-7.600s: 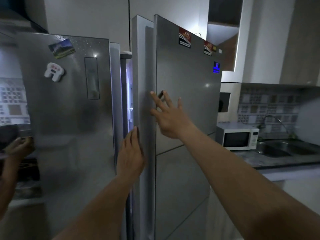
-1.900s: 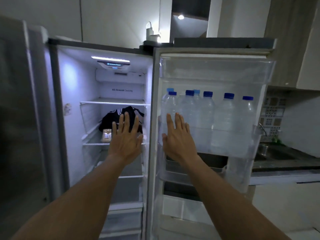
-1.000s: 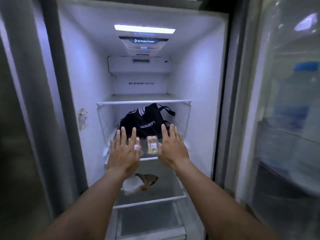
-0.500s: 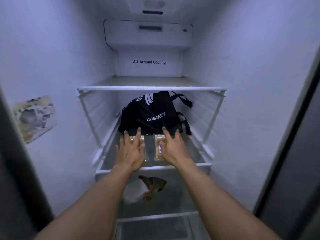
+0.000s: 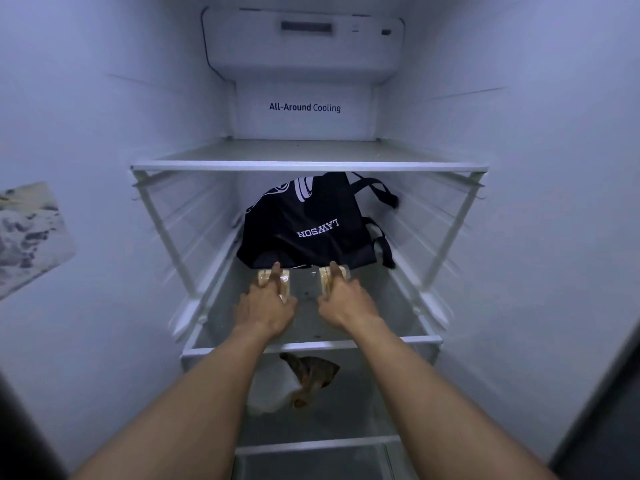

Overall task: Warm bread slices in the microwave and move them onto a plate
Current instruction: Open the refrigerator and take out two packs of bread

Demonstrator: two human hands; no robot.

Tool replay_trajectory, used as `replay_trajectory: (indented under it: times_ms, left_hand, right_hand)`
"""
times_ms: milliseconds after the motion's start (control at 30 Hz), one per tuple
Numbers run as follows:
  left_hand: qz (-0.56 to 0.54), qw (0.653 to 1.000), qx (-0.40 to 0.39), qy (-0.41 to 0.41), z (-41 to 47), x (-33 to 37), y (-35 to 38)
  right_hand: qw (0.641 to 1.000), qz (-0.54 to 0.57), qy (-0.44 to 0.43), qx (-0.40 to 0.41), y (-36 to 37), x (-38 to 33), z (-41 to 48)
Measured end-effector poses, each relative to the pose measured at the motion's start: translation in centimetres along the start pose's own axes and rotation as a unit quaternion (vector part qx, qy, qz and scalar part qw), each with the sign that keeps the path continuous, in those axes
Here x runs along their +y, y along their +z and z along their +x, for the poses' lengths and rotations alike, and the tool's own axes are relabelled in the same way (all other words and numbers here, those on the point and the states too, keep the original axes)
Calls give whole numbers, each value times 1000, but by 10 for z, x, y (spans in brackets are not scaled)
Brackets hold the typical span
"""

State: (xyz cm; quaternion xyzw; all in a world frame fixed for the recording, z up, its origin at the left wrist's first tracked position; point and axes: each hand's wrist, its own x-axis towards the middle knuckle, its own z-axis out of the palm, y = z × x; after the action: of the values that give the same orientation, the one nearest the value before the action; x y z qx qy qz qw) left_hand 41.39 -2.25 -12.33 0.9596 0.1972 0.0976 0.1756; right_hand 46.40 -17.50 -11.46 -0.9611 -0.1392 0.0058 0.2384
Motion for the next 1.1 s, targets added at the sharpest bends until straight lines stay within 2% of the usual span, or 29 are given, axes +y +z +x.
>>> replay_trajectory:
  times_ms: [433,833,1100]
  left_hand:
    - [-29,999,-31,-8,8,5,-4]
    - [-78,996,2,-35,-2,4,-10]
    - [-100,994,46,0,-43,22,-48]
  right_hand:
    - [999,-9,41,-19,13,2,22]
    - [998,18,54,33,1,5,2]
    - [996,34,57,65,-45,-8,-57]
